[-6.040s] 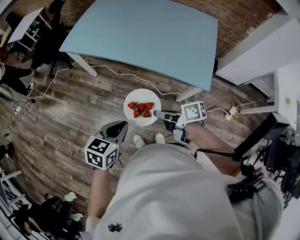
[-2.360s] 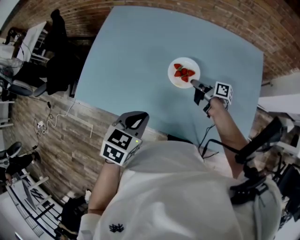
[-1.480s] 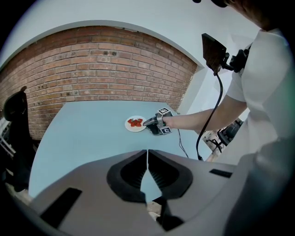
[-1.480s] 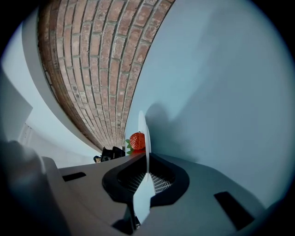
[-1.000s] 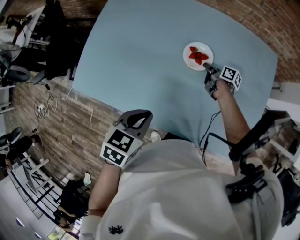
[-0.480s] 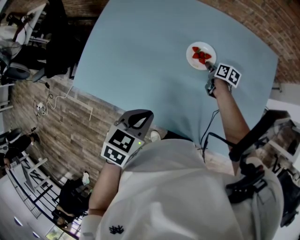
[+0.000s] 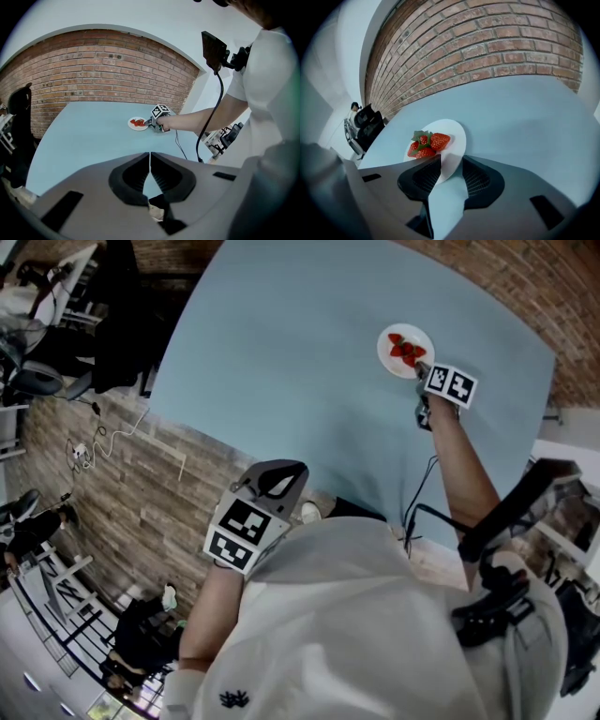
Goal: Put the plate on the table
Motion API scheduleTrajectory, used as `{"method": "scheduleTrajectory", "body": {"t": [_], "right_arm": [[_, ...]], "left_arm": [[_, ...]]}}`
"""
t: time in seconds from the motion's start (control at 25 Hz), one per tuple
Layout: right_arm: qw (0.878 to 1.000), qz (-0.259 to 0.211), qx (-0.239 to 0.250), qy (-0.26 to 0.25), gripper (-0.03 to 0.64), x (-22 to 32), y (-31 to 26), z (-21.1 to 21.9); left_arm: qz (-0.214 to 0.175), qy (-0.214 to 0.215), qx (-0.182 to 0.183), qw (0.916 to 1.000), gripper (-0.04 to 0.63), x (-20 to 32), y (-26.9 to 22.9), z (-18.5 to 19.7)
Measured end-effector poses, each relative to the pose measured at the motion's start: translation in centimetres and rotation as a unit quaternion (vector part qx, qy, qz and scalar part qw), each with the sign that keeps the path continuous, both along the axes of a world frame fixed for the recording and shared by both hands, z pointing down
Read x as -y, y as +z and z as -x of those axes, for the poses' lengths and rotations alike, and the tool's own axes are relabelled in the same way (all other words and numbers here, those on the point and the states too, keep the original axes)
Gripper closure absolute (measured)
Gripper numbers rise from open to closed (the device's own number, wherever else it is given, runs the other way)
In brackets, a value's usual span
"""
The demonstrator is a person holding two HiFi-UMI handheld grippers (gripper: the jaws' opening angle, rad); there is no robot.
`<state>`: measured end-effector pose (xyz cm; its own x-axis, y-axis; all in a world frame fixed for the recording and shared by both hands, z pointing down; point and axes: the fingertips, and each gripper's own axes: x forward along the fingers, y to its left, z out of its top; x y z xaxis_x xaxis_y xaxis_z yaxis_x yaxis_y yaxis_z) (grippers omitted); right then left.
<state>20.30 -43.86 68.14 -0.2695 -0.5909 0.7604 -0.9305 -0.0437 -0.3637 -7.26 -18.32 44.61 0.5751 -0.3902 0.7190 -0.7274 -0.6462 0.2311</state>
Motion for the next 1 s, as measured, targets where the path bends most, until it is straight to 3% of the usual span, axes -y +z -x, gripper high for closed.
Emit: {"method": "scheduleTrajectory", "body": {"t": [0.16,0.52,1.0], "right_arm": [[0.999,-0.011,-0.036,-0.01,0.488,0.1,-0.1,-0.3],[0.998,-0.031,-0.049,-0.013,0.488,-1.1,-2.3,0.4],[0.996,-0.055,-0.056,-0.032,0.488,-8.7,-6.7,3.1]], "left_arm": [[-0.004,-0.005,0.0,1.0,0.584,-0.4,-0.2,0.7],[-0.017,0.0,-0.003,0.9998,0.584,-1.5,-0.6,2.3],[-0.045,0.048,-0.016,0.9977,0.584,-7.3,-1.6,2.8]]}}
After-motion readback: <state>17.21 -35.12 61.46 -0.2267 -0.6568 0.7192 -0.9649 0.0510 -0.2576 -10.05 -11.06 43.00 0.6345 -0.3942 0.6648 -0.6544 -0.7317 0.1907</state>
